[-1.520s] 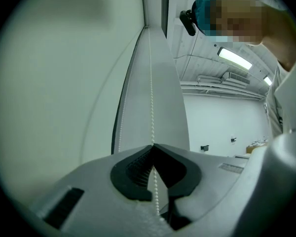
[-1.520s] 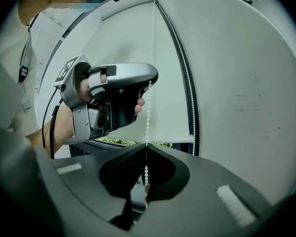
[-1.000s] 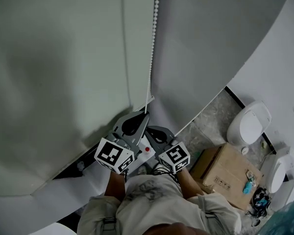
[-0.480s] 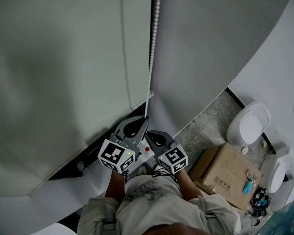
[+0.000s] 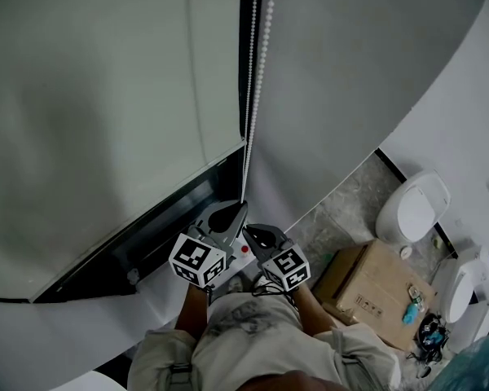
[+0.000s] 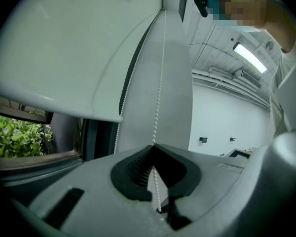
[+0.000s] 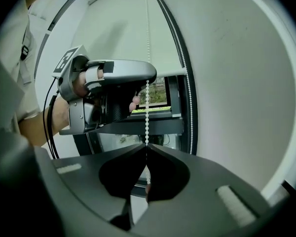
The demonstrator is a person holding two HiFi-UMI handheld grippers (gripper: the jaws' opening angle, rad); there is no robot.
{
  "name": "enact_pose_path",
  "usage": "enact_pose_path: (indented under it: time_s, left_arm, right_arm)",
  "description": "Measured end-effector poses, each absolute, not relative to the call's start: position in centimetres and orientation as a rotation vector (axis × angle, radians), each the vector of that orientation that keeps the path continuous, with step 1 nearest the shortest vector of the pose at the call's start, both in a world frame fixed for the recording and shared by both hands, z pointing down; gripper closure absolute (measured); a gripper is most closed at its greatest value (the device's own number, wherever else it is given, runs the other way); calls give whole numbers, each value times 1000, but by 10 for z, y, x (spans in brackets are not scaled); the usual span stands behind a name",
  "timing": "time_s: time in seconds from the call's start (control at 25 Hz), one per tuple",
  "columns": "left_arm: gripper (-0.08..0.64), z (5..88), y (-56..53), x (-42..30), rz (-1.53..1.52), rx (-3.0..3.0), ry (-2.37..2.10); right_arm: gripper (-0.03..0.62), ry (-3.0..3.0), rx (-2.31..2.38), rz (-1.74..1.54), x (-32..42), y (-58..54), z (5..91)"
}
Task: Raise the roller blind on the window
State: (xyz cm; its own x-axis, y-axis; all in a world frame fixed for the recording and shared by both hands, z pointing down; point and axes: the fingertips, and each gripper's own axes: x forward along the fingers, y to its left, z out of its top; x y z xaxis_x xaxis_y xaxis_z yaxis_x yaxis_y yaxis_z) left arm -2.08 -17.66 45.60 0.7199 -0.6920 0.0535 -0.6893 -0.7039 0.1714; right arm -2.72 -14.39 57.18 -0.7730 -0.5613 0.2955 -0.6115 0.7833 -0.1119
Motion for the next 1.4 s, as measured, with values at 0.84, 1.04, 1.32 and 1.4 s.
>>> enact_pose_path:
  time_s: [0.84, 1.04, 1.32, 1.4]
  left_arm:
    - [546, 456, -173, -22, -20, 2754, -1145]
    - [546, 455, -173, -22, -21, 2756, -1145]
    - [546, 455, -175, -19, -19, 2754, -1149]
    - [546, 456, -175, -19, -21, 2752, -1150]
  right_arm:
    - [491, -2950, 926, -54, -9, -142, 443]
    - [491, -3020, 932, -175, -13, -151, 392]
    - [491, -3078, 903, -313, -22, -165, 335]
    - [491, -3092, 894, -345, -27, -169, 323]
